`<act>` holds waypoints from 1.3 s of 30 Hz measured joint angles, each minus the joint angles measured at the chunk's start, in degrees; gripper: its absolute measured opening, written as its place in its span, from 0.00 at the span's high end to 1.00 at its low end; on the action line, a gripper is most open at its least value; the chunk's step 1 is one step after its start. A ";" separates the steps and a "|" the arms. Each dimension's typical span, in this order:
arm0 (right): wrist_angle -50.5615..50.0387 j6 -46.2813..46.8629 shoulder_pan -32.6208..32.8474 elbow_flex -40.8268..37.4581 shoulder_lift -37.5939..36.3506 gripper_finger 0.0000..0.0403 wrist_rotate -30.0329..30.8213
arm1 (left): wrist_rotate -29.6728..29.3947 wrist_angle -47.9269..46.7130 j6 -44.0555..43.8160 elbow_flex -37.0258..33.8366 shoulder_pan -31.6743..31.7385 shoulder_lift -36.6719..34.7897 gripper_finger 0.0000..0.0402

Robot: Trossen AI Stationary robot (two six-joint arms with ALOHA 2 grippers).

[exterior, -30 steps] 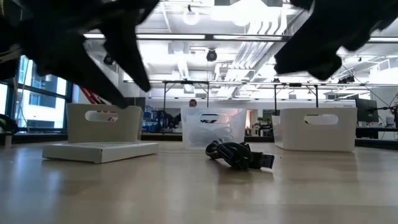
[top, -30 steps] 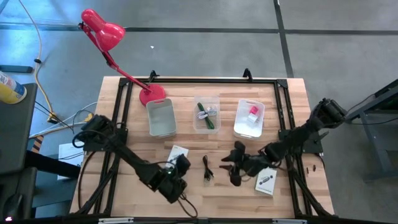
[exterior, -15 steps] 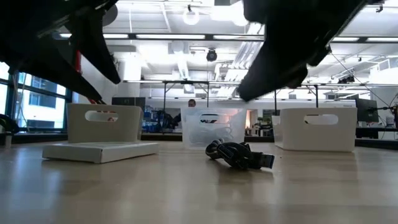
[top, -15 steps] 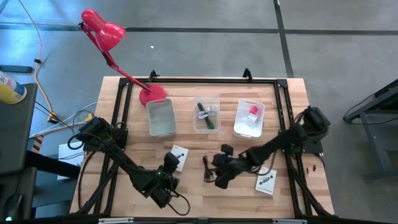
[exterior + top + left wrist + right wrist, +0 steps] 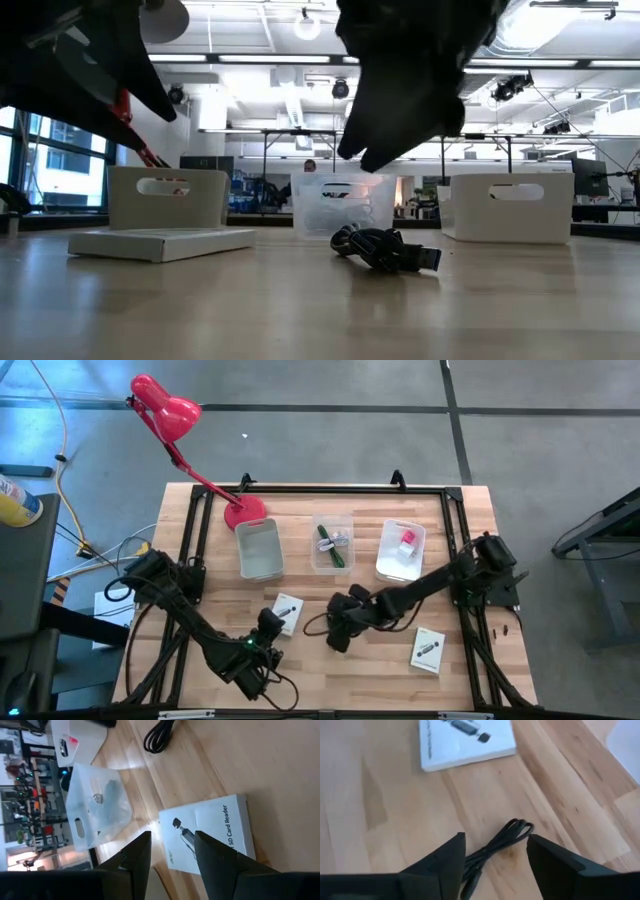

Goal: Pick and place items into bin
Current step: Put the black USB cable into the transparent bin

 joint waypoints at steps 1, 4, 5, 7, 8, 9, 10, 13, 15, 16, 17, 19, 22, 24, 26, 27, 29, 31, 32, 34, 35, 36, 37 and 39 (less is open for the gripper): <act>0.06 0.58 -0.34 0.00 0.00 0.49 -0.35 | -0.16 -0.31 -0.08 0.00 -0.17 0.00 0.66; 0.08 2.05 -1.18 0.01 0.83 0.47 -1.43 | -0.57 -1.70 -1.05 0.00 -0.19 0.00 0.66; -0.01 2.42 -1.26 0.00 1.47 0.47 -1.39 | -0.67 -2.02 -1.27 0.00 -0.19 0.00 0.66; 0.17 2.69 -1.38 0.00 2.38 0.47 -1.55 | -0.78 -2.35 -1.48 0.00 -0.17 0.00 0.66; 0.23 2.74 -1.39 0.00 3.05 0.47 -1.85 | -0.88 -2.37 -1.49 0.00 -0.14 0.00 0.66; 0.25 2.75 -1.39 0.00 3.62 0.47 -2.51 | -0.98 -2.37 -1.49 0.00 -0.12 0.00 0.66; 0.19 2.77 -1.39 0.00 4.32 0.47 -3.11 | -1.02 -2.40 -1.49 0.00 -0.12 0.00 0.66; -0.08 2.96 -1.37 -0.09 5.43 0.47 -4.10 | -1.20 -2.44 -1.47 0.00 -0.12 0.00 0.66; 0.09 2.96 -1.39 -0.09 5.53 0.46 -3.78 | -1.22 -2.43 -1.45 0.00 -0.10 0.00 0.66; -0.04 2.96 -1.43 -0.09 5.53 0.46 -3.44 | -1.22 -2.42 -1.45 0.00 -0.10 0.00 0.66; 0.00 2.96 -1.44 -0.09 5.53 0.46 -2.82 | -1.30 -2.40 -1.45 0.00 -0.10 0.00 0.66; 0.25 2.92 -1.44 -0.09 5.53 0.46 -1.63 | -1.34 -2.35 -1.45 0.00 -0.01 0.00 0.66; 0.69 2.79 -1.57 -0.09 5.54 0.46 -1.36 | -1.59 -2.31 -1.45 0.00 0.01 0.00 0.66; 0.84 2.94 -1.79 -0.07 6.10 0.46 -1.39 | -1.83 -2.31 -1.45 0.00 0.01 0.00 0.66; 0.99 2.97 -1.90 -0.07 7.09 0.46 -2.06 | -1.83 -2.29 -1.43 0.00 0.00 0.00 0.66; 1.65 2.99 -2.02 -0.07 7.67 0.46 -2.62 | -1.85 -2.29 -1.43 0.00 0.00 0.01 0.66; 3.44 2.98 -2.35 0.09 8.87 0.46 -4.24 | -1.86 -2.31 -1.36 0.00 0.01 0.00 0.66; 4.02 2.91 -2.72 0.07 9.57 0.46 -5.17 | -1.90 -2.33 -1.36 0.00 0.01 0.00 0.66; 4.15 2.78 -2.81 0.07 9.68 0.46 -5.05 | -1.88 -2.35 -1.34 0.00 -0.01 0.00 0.66; 4.28 2.64 -2.94 0.07 9.70 0.46 -4.36 | -1.90 -2.37 -1.34 0.00 -0.01 0.02 0.66; 4.36 2.34 -2.92 0.07 9.70 0.46 -4.18 | -1.90 -2.41 -1.34 0.00 -0.01 0.02 0.66; 4.54 1.73 -2.94 0.07 9.73 0.46 -4.15 | -1.90 -2.47 -1.34 0.00 -0.01 0.01 0.66; 4.68 1.21 -2.95 0.07 9.75 0.46 -4.16 | -1.90 -2.50 -1.34 0.00 0.01 0.02 0.66; 4.70 0.57 -2.95 0.05 9.77 0.46 -3.83 | -2.05 -2.62 -1.34 0.00 0.01 0.01 0.66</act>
